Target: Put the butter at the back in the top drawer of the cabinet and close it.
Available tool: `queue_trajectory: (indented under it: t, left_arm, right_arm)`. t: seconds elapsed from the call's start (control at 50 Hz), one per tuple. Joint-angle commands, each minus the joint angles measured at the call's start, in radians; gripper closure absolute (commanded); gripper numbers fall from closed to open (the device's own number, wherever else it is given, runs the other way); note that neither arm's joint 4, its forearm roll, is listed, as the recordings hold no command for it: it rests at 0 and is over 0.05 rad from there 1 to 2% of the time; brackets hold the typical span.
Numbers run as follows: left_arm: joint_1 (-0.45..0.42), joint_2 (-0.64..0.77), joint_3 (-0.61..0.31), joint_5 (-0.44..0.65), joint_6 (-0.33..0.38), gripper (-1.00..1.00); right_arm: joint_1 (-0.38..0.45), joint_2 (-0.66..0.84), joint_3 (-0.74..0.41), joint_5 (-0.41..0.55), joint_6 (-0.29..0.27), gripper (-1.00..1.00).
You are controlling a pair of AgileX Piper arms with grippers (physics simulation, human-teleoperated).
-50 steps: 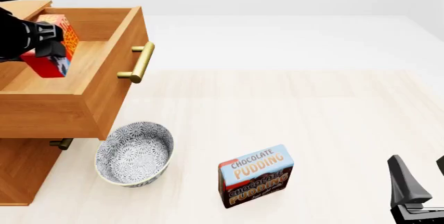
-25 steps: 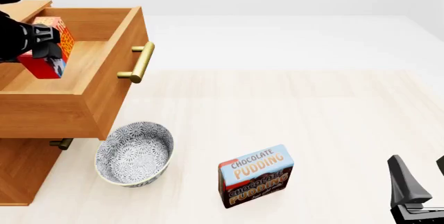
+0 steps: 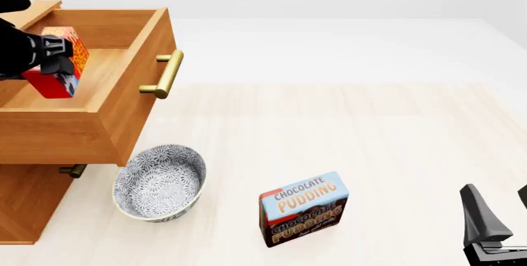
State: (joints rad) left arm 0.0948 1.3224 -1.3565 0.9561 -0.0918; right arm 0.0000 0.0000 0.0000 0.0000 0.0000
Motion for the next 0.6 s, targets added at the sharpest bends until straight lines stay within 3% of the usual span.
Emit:
queue_trajectory:
  t: [0.02,0.6]
  left_arm:
    - [0.003,0.000,-0.006,-0.012,0.018,1.00]
    - [0.009,0.014,0.007,-0.034,0.024,1.00]
  right_arm:
    - [0.000,0.000,0.000,0.000,0.000,-1.00]
    - [0.000,0.000,0.000,0.000,0.000,-1.00]
